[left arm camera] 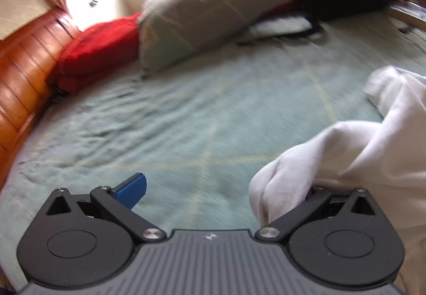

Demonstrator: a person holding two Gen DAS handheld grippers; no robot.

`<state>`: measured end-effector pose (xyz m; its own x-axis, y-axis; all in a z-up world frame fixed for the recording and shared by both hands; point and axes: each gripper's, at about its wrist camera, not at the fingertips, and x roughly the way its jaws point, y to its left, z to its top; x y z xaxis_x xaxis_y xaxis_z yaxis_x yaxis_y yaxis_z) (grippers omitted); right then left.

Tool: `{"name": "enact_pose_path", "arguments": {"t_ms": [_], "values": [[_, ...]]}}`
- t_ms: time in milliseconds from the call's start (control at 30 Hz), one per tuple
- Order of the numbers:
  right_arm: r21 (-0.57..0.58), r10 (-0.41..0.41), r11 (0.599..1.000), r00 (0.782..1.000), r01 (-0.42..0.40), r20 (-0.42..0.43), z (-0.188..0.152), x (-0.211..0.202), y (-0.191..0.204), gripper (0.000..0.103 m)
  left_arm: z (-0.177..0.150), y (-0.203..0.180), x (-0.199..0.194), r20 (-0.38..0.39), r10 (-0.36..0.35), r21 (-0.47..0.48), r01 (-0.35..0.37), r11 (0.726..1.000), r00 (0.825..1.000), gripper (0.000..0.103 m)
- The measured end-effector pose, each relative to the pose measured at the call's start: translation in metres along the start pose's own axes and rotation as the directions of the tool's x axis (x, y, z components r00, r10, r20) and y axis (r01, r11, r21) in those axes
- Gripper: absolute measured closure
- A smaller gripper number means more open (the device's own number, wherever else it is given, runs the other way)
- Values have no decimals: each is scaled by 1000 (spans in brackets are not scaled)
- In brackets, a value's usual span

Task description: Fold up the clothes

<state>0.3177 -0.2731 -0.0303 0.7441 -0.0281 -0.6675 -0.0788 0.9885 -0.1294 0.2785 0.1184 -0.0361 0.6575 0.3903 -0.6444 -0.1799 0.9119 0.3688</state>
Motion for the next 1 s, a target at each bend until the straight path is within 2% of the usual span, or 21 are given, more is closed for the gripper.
{"name": "enact_pose_path", "arguments": {"t_ms": [100,300,533,633,733,900,1000], "values": [[24,-70,997,997,69,41,5,-5,-17,0,15,13,4,29,56,-29,-55,998,998,0],[54,-140,989,986,136,91,22,-4,-47,0,45,35,14,75,138,-76,-133,988,988,0],[92,-204,977,968,192,147,42,4,-61,0,78,47,21,137,162,-112,-148,983,977,0],[86,-216,975,968,206,124,46,15,-61,0,84,42,37,115,123,-80,-115,990,986,0],[57,-202,978,977,199,64,46,31,-59,0,80,31,55,42,48,-32,-47,998,998,1],[56,-113,992,993,114,-14,35,38,-53,0,59,17,65,-25,-61,10,61,998,998,1],[74,-52,996,998,55,-46,28,37,-51,0,50,14,61,-43,-101,28,102,994,994,1]]}}
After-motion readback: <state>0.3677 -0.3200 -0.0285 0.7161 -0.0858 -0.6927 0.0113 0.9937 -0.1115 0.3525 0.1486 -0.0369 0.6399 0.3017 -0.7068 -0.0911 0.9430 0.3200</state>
